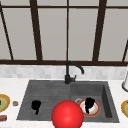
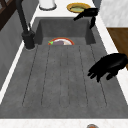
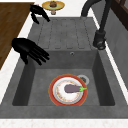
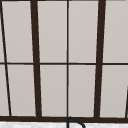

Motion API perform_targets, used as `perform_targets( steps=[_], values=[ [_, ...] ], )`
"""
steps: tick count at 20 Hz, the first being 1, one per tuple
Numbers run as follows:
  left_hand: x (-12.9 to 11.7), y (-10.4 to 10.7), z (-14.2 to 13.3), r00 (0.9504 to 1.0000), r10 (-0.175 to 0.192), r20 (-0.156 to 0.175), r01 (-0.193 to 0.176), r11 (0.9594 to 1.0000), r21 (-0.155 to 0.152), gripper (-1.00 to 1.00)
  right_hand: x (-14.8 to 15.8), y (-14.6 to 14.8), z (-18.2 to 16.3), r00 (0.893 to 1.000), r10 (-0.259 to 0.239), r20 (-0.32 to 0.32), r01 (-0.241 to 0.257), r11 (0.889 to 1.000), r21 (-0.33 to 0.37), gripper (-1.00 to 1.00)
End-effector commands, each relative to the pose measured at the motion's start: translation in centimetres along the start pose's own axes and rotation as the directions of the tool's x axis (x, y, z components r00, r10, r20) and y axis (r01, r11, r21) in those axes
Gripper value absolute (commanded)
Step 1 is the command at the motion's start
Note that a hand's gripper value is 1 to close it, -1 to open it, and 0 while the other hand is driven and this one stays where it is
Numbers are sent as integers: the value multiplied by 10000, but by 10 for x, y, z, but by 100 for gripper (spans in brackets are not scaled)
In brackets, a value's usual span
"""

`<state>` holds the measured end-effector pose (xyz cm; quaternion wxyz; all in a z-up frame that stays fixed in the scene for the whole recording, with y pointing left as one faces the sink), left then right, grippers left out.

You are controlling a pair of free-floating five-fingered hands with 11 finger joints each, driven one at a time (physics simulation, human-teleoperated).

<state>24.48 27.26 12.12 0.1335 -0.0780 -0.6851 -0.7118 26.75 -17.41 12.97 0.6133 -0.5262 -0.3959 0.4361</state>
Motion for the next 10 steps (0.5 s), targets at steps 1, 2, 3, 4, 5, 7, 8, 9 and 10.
perform_targets(
  steps=[1,2,3,4,5,7,8,9,10],
  values=[
    [0,0,0,10000,1,0,-1,10000,0,0,1,-9,-4,9949,149,997,-152,9999,14,-100],
    [0,0,0,10000,-15,-6,15,10000,8,0,2,-11,-5,9928,150,1188,-154,9999,26,-100],
    [0,0,0,10000,-29,-11,29,10000,16,0,6,-13,-6,9926,154,1207,-157,9999,16,-100],
    [0,0,0,10000,-41,-17,41,10000,23,0,10,-17,-7,9923,163,1225,-167,9999,21,-100],
    [0,0,0,10000,-52,-22,52,10000,30,0,12,-20,-8,9910,158,1331,-164,9999,32,-100],
    [0,0,0,10000,-70,-30,70,10000,41,0,12,-23,-7,9862,189,1647,-198,9998,41,-100],
    [0,0,0,10000,-78,-34,78,10000,46,0,15,-25,-9,9842,161,1762,-173,9998,52,-100],
    [0,0,0,10000,-84,-38,85,10000,51,0,16,-27,-11,9817,155,1899,-169,9998,58,-100],
    [0,0,0,10000,-90,-41,91,9999,55,0,15,-30,-10,9757,219,2179,-235,9997,49,-100]
  ],
)
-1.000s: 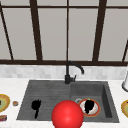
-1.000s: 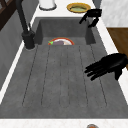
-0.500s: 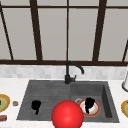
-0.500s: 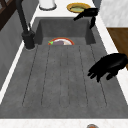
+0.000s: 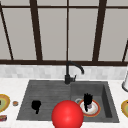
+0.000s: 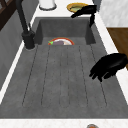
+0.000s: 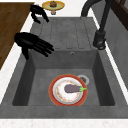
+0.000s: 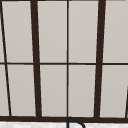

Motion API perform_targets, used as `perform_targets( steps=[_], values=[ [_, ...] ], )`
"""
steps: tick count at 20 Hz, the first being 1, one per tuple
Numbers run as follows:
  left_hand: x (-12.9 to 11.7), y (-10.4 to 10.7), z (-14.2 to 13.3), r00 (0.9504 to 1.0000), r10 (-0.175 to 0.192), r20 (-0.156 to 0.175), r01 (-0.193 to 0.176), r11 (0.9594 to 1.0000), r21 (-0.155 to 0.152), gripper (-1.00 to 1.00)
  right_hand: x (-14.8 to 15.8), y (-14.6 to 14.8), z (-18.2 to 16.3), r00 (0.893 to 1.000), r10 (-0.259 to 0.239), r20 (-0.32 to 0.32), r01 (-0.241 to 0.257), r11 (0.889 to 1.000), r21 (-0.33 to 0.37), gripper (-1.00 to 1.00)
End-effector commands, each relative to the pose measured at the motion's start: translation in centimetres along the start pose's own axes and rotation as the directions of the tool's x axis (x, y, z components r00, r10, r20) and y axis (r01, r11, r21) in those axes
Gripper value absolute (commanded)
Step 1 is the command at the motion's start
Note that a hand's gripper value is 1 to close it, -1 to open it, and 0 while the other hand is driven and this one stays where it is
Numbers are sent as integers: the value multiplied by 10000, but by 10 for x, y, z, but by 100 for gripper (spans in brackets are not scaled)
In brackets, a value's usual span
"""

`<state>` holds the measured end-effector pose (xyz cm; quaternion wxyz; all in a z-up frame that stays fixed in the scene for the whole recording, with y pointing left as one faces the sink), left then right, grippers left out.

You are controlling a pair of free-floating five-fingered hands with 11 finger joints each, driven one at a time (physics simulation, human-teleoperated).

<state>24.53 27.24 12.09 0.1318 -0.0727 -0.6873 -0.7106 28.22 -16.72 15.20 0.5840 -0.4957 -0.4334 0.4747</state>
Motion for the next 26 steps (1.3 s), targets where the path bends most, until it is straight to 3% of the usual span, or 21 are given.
perform_targets(
  steps=[1,7,15,17,21,24,26],
  values=[
    [0,0,0,10000,0,0,0,10000,0,0,2,-8,-2,9939,145,1094,-150,9999,31,-100],
    [0,0,0,10000,-22,-13,22,10000,16,0,2,-17,-1,9623,173,2715,-191,9998,39,-100],
    [0,0,0,10000,-37,-22,37,10000,28,0,-15,-34,-9,9116,-48,4109,397,9963,-766,-100],
    [0,0,0,10000,-39,-23,39,10000,29,0,-16,-40,-16,9038,-60,4279,421,9963,-749,-100],
    [0,0,0,10000,-42,-25,42,10000,32,0,-20,-47,-30,8957,2,4447,559,9920,-1129,-100],
    [0,0,0,10000,-43,-26,43,10000,33,0,-16,-52,-49,9047,150,4258,486,9892,-1379,-100],
    [0,0,0,10000,-44,-27,44,10000,34,0,-13,-56,-63,9051,203,4248,503,9867,-1544,-100]
  ],
)
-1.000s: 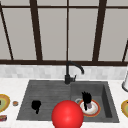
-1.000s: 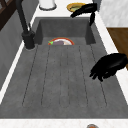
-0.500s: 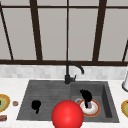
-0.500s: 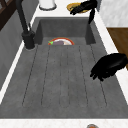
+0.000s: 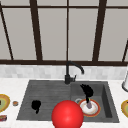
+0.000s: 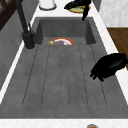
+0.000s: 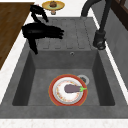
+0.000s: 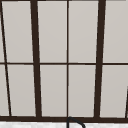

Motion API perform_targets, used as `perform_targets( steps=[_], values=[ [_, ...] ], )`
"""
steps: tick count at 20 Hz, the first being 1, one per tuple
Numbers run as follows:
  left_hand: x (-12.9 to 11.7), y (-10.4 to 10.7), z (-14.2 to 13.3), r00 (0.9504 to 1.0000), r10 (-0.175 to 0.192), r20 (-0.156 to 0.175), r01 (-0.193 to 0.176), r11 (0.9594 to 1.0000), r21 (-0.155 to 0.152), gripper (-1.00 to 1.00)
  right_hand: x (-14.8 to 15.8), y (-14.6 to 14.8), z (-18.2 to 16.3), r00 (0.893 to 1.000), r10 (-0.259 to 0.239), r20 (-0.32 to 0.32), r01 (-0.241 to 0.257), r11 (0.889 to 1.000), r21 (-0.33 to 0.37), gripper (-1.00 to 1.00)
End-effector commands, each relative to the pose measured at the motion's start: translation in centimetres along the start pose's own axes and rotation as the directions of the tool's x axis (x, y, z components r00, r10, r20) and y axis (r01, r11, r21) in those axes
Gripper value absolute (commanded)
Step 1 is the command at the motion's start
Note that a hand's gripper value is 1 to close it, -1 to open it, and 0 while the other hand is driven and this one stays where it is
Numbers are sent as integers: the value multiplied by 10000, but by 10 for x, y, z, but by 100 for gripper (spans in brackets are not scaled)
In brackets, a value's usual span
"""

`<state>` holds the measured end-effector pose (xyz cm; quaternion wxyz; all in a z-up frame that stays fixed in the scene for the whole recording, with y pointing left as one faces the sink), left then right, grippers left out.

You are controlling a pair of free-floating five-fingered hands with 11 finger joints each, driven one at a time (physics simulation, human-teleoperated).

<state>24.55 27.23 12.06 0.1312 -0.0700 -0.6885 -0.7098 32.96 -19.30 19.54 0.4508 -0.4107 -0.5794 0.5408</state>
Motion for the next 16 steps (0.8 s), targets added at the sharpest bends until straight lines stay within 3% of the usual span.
perform_targets(
  steps=[1,5,8,16],
  values=[
    [0,0,0,10000,0,0,0,10000,0,0,-8,-5,-23,9999,97,48,-94,9979,-638,-100],
    [0,0,0,10000,-1,-1,1,10000,1,0,-14,-7,-48,9997,255,43,-249,9935,-1115,-100],
    [0,0,0,10000,-2,-1,2,10000,1,0,-9,-5,-78,9987,503,-3,-501,9950,-858,-100],
    [0,0,0,10000,-2,-2,2,10000,2,0,-13,4,-146,9992,338,-207,-355,9956,-865,-100]
  ],
)
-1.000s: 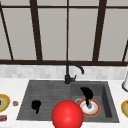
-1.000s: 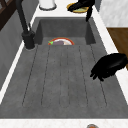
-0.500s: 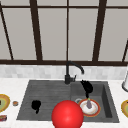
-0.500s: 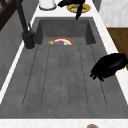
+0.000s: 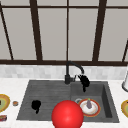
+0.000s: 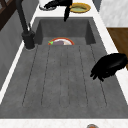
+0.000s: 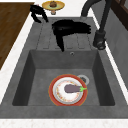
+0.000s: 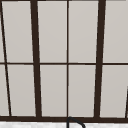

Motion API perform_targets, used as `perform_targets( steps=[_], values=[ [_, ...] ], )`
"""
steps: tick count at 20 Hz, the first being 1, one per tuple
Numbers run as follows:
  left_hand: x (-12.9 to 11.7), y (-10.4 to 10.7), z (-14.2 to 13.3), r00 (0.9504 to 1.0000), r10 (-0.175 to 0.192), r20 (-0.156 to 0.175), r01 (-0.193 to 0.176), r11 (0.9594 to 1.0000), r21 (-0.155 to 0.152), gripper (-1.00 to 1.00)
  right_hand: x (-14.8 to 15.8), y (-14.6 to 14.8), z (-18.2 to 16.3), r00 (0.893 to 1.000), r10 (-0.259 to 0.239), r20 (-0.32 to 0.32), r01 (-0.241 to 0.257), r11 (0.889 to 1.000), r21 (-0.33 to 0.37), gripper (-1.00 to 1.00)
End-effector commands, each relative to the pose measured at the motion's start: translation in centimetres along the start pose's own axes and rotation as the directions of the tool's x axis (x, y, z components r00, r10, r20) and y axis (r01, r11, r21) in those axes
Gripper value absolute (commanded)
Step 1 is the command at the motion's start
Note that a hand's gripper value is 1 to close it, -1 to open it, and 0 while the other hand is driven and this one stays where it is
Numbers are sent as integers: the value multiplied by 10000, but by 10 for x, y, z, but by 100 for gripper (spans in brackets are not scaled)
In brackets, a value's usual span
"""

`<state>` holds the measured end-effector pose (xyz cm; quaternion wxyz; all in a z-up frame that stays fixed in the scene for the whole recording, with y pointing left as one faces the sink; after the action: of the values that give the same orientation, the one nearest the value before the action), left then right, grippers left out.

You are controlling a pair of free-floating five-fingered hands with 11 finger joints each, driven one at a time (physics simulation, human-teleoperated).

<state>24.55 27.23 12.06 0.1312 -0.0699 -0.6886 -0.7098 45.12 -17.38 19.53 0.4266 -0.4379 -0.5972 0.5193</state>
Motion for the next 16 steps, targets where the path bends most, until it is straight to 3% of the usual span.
perform_targets(
  steps=[1,10,12,16],
  values=[
    [0,0,0,10000,0,0,0,10000,0,0,0,7,-31,9998,104,-145,-104,9999,16,-100],
    [0,0,0,10000,0,0,0,10000,0,0,11,36,-109,10000,-22,-61,24,9995,304,-100],
    [0,0,0,10000,0,0,0,10000,0,0,12,42,-122,9996,-47,-283,59,9992,406,-100],
    [0,0,0,10000,0,0,0,10000,0,0,18,55,-142,9999,71,-135,-54,9927,1202,-100]
  ],
)
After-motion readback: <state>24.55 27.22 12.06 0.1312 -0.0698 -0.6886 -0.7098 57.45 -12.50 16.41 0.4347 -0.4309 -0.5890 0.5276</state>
